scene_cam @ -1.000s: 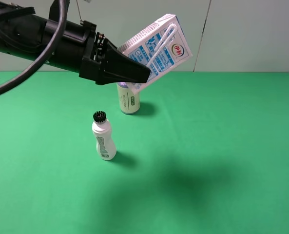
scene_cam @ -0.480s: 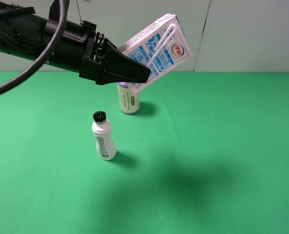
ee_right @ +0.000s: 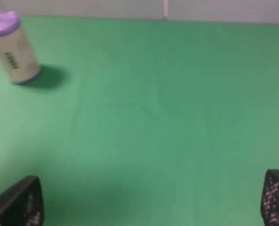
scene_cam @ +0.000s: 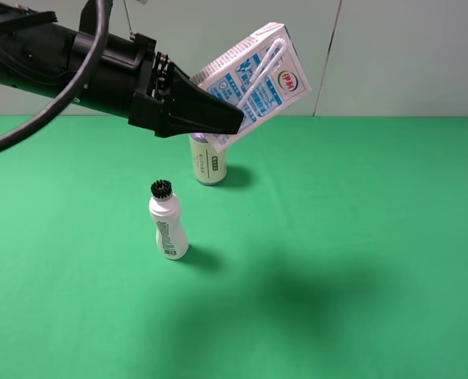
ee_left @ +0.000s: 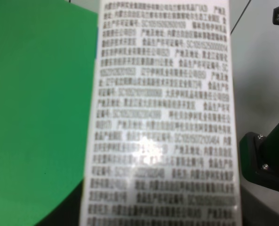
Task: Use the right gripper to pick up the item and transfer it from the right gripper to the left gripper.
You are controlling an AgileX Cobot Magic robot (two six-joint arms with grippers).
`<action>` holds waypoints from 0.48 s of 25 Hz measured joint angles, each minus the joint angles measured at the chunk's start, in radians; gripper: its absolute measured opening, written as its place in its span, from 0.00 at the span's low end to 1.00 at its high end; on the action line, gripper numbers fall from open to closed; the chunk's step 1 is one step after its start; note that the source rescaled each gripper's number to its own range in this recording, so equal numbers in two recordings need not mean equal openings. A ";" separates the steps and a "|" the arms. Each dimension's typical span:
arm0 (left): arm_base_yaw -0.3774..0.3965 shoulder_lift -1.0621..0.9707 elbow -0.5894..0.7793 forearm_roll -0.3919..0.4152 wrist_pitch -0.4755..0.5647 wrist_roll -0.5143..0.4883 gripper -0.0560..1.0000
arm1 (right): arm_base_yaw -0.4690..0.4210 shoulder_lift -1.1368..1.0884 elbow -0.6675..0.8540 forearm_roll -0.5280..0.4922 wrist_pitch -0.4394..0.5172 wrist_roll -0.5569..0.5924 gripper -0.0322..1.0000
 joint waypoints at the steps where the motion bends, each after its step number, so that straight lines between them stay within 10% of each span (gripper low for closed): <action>1: 0.000 0.000 0.000 0.000 0.000 0.000 0.06 | -0.023 0.000 0.000 0.000 0.000 0.000 1.00; 12: 0.000 -0.067 0.000 0.004 -0.097 -0.019 0.06 | -0.094 0.000 0.000 0.000 0.000 0.000 1.00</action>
